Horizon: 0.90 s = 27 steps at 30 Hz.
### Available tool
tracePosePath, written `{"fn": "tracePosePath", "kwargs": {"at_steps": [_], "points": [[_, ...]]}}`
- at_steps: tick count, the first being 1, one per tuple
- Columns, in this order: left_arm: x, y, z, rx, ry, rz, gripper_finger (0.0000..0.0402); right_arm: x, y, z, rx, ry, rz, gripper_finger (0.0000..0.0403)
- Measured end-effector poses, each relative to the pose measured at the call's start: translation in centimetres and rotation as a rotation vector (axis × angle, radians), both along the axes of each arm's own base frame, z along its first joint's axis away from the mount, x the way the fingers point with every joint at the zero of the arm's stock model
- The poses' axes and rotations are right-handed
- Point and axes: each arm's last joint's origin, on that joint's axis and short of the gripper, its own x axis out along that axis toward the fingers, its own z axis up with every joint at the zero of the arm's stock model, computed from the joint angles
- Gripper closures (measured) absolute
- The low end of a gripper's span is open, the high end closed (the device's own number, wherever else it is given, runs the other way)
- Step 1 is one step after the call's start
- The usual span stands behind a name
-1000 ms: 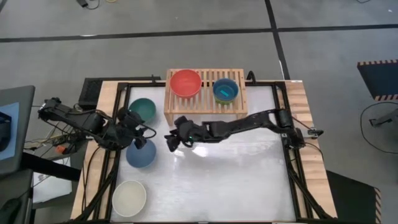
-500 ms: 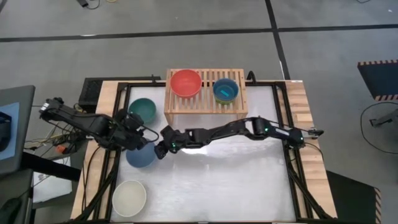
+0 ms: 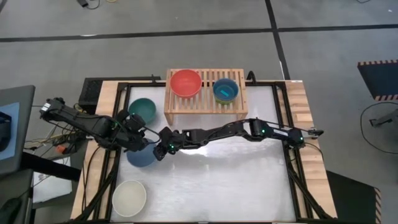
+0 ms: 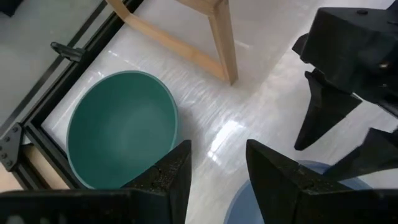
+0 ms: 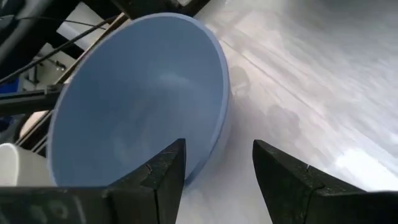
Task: Place and stack bowls onto a shelf
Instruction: Stack the blue bowl on top of the orange bowl on the shelf
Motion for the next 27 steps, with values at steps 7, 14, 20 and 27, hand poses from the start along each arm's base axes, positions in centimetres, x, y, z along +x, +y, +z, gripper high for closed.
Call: {"fn": "tracePosePath", "kwargs": {"at_steps": [7, 14, 20, 27], "points": [[0.0, 0.0, 0.0, 0.001, -0.001, 0.0, 0.0264, 0.2, 0.1, -3.0, 0.0, 0.054, 0.007, 0.0227], [0.0, 0.0, 0.0, 0.0, 0.0, 0.0, 0.0264, -0.1, 0.3, -3.8, -0.029, 0.113, 0.042, 0.0299], [0.0, 0.0, 0.0, -0.008, 0.004, -0.003, 0.0264, -0.9, 0.8, -0.8, -0.119, 0.141, 0.115, 0.0381], [-0.2, 0.1, 0.0, 0.027, 0.021, -0.009, 0.0264, -3.8, 0.1, 6.8, -0.31, 0.207, 0.104, 0.0373]]}}
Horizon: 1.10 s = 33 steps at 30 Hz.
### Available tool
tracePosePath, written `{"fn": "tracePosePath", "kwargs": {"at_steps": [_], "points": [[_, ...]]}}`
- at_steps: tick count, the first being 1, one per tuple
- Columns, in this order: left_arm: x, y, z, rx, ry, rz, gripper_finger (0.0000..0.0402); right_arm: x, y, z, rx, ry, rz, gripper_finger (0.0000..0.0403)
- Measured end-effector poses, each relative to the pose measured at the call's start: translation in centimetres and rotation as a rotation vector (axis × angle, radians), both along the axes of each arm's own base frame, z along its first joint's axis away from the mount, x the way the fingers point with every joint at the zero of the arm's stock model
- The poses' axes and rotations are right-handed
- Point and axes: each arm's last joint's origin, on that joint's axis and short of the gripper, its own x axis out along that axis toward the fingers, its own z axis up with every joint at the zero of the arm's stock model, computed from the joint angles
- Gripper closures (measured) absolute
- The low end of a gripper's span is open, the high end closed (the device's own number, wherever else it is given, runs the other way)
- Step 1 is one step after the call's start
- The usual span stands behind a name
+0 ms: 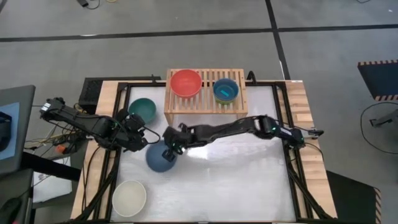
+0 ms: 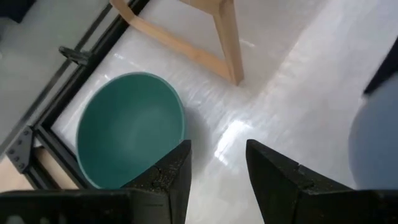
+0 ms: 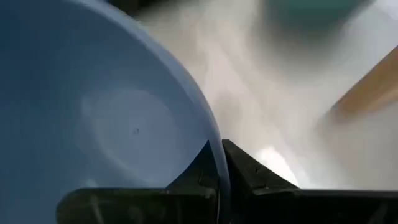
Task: Place and stack bowls onto a shelf
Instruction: Stack the blue bowl on top of the orange bowl on the shelf
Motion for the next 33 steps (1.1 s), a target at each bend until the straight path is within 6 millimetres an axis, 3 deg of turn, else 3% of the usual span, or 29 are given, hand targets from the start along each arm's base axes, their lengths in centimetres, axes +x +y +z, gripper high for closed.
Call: {"fn": "tracePosePath", "kwargs": {"at_steps": [10, 18, 21, 27, 33], "points": [[0.0, 0.1, 0.0, 0.022, -0.009, 0.007, 0.0264, -6.2, -5.0, 11.9, -0.144, -0.053, -0.063, 0.0375], [0.1, 0.0, 0.1, 0.019, -0.017, 0.012, 0.0264, -10.6, -11.4, 17.5, -0.26, -0.122, -0.251, 0.0377], [0.1, 0.0, 0.0, 0.017, -0.018, 0.015, 0.0264, -11.8, -14.3, 18.3, -0.274, -0.128, -0.319, 0.0377], [0.1, 0.0, 0.1, 0.017, -0.019, 0.015, 0.0264, -13.5, -19.7, 17.8, -0.207, -0.093, -0.366, 0.0376], [0.1, 0.0, 0.1, 0.016, -0.019, 0.015, 0.0264, -14.2, -22.6, 16.6, -0.119, -0.062, -0.357, 0.0357]]}}
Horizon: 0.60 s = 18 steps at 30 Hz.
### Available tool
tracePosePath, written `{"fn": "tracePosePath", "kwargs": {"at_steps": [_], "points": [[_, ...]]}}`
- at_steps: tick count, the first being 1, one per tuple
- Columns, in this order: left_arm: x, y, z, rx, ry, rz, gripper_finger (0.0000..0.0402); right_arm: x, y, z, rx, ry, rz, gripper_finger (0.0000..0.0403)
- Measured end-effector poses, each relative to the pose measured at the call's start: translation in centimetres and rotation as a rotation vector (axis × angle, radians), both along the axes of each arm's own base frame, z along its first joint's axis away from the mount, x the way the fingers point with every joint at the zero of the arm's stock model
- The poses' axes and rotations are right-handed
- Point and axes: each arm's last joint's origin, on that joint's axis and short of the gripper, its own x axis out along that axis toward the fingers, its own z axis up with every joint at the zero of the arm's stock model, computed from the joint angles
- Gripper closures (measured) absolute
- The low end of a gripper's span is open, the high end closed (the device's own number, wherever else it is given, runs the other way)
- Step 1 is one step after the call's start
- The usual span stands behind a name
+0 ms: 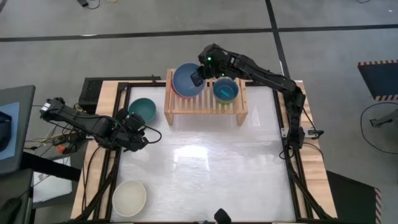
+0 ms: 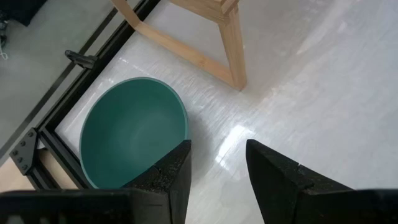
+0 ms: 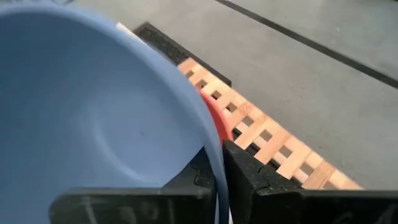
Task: Place and stack bowls onto a shelf
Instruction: Stack the blue bowl on top of the orange bowl on the shelf
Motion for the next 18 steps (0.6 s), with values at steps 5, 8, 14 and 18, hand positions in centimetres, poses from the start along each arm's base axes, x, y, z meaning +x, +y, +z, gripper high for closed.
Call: {"fn": "tracePosePath", "kwargs": {"at_steps": [5, 8, 14, 18], "points": [[0.0, 0.01, 0.0, 0.0, 0.0, 0.001, 0.0264, -0.57, -0.97, 0.31, 0.02, -0.026, 0.005, 0.0337], [0.0, 0.01, 0.0, 0.0, 0.0, 0.001, 0.0264, -0.54, -1.06, 0.25, 0.017, -0.024, 0.017, 0.0321], [0.01, 0.01, 0.0, 0.001, -0.001, 0.001, 0.0264, -0.25, -0.71, 0.42, -0.005, -0.03, 0.045, 0.0268], [0.01, 0.01, 0.01, 0.003, 0.001, -0.003, 0.0264, 0.09, -0.55, 0.76, -0.036, -0.061, 0.059, 0.0221]]}}
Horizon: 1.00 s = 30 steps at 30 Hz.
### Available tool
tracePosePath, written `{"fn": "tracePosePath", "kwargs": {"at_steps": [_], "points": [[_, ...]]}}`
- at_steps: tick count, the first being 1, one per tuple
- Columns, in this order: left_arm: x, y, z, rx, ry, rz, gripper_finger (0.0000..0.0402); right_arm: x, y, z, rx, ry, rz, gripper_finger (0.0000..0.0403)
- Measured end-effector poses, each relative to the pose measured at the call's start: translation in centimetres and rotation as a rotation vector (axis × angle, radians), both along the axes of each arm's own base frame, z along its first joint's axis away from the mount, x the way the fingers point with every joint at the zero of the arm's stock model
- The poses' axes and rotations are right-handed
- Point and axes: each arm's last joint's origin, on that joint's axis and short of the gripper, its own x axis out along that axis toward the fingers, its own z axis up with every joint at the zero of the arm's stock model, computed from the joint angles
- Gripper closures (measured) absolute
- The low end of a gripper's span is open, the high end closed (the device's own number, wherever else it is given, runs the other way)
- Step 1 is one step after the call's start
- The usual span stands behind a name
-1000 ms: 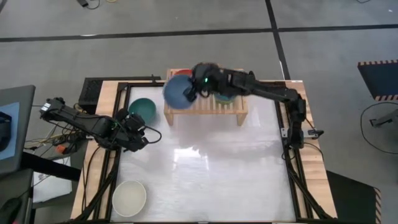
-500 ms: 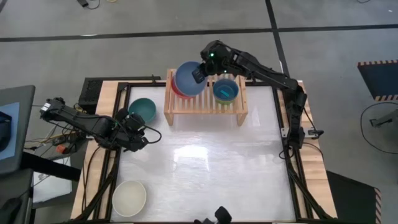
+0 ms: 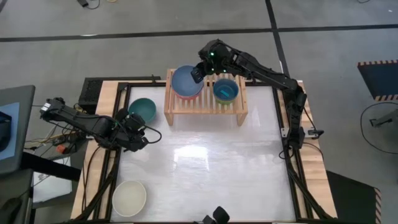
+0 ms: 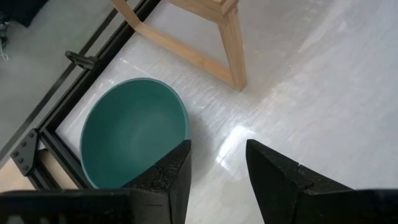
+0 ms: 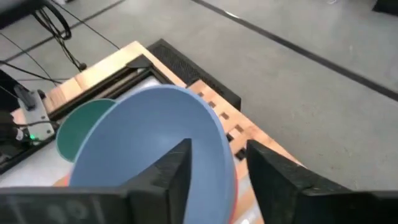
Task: Place and stack bowls onto a shelf
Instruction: Stack the blue bowl on top of the orange bowl on the shelf
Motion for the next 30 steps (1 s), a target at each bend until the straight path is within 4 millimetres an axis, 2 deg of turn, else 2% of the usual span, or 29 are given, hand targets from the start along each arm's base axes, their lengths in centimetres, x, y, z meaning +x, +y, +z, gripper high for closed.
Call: {"fn": "tracePosePath", "kwargs": {"at_steps": [4, 7, 15, 20, 30], "points": [[0.0, 0.0, 0.0, 0.009, 0.0, -0.001, 0.0264, -0.2, 0.0, 0.1, -0.013, 0.007, -0.048, 0.0186], [0.0, 0.0, 0.0, 0.018, -0.003, 0.002, 0.0264, -0.6, -0.5, 0.0, -0.016, 0.031, -0.079, 0.0182], [0.0, 0.1, 0.1, 0.025, -0.011, 0.006, 0.0264, -0.5, -1.9, -2.1, 0.036, 0.12, -0.091, 0.0213], [0.1, 0.0, 0.1, 0.025, -0.014, 0.006, 0.0264, 0.2, -1.5, -3.2, 0.027, 0.18, -0.062, 0.0223], [0.1, 0.1, -0.4, 0.063, -0.024, 0.019, 0.0264, 0.2, -1.0, -2.1, -0.059, 0.158, -0.096, 0.0224]]}}
